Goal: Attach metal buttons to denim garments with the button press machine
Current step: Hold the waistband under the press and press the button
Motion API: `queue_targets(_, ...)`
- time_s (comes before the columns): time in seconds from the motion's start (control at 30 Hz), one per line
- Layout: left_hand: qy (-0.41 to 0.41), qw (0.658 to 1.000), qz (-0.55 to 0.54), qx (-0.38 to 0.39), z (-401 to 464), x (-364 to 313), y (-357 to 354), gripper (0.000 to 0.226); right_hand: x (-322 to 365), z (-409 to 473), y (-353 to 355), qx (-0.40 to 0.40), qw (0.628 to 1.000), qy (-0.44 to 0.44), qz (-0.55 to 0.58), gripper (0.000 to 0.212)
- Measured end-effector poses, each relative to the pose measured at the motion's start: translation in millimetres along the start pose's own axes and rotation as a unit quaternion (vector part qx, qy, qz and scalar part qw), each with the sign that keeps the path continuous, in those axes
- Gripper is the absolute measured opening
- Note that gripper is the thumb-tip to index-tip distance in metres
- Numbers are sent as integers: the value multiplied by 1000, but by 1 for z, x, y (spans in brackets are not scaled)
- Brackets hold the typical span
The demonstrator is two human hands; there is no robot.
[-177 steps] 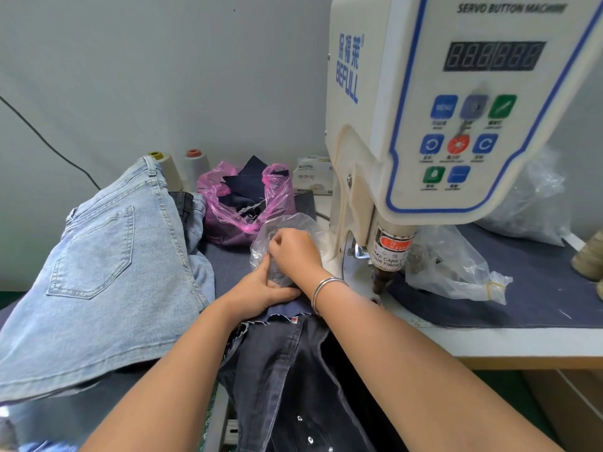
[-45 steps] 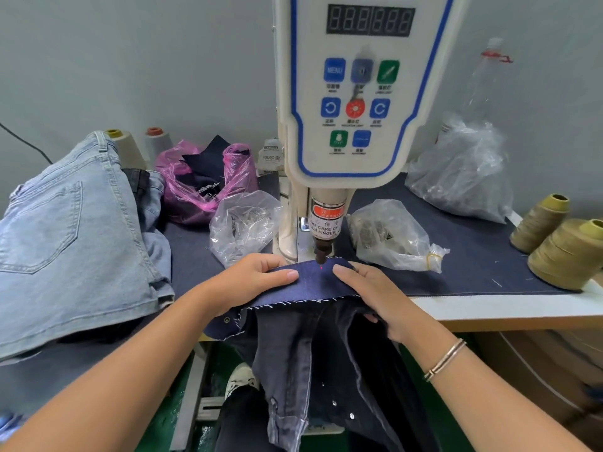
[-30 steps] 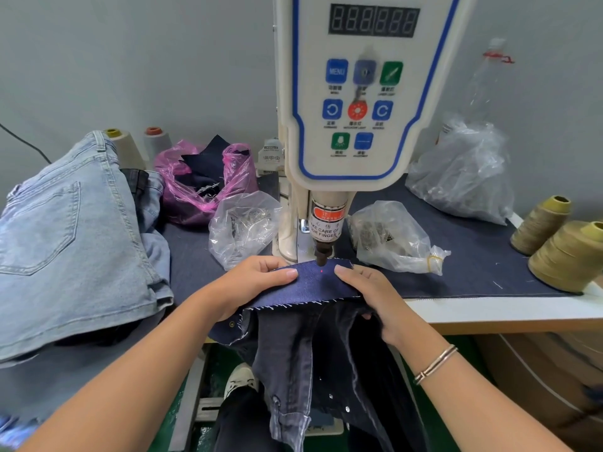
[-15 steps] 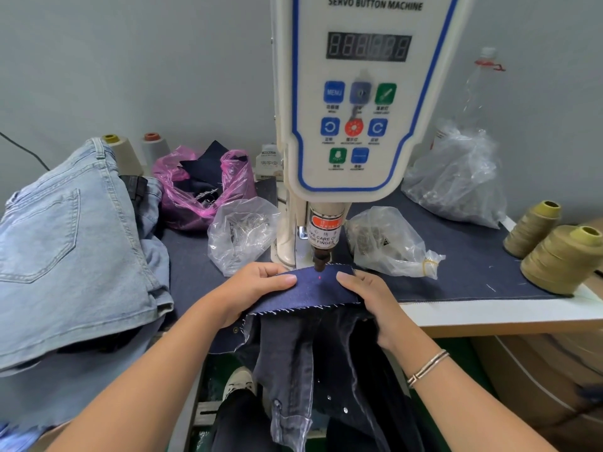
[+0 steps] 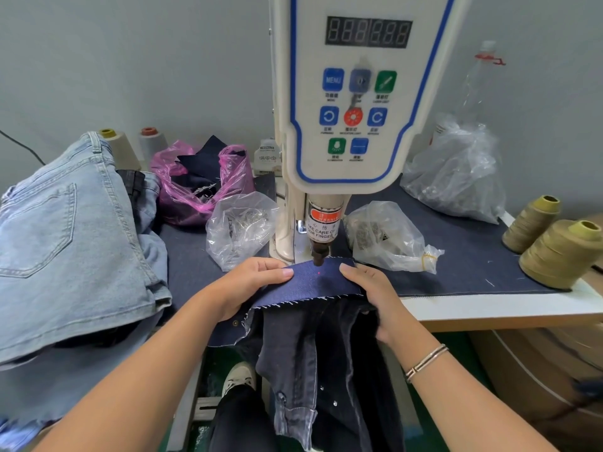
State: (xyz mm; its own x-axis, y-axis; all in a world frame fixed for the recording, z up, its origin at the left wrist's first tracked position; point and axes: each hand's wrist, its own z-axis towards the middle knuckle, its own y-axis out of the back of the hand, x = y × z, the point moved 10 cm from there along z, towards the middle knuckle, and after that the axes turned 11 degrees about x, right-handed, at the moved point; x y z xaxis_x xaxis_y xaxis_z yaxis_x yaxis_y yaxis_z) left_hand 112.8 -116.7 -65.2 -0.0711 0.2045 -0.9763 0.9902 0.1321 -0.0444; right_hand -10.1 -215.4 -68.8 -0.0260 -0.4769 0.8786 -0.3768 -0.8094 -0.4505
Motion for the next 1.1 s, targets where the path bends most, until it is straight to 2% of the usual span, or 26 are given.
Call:
queue_targets(0.2,-14,1000,-8,-5,1,2,1,14,1,-1,0,-2,1000,4,26,18)
queue_targets(0.33,-14,1000,-1,-12,1,2,3,26,-2,1,4,-11,1000,-4,22,22)
queue_targets(0.5,-17,1000,-9,-2,1,2,1,16,-2,2,5,-11,1000,1,18,19)
queue_targets(0.8,-13,1000,1,-3,1,3,3,22,-1,0,4,-13,1000,2,9,16)
queue_targets(0.93,-14,1000,9,-4,1,1,3,19,-1,0,5,-18,1000,1,5,22)
queue_targets(1.1,-9,1000,7,-3,1,2,2,19,1,-2,6,-25,1000,6,-10,14)
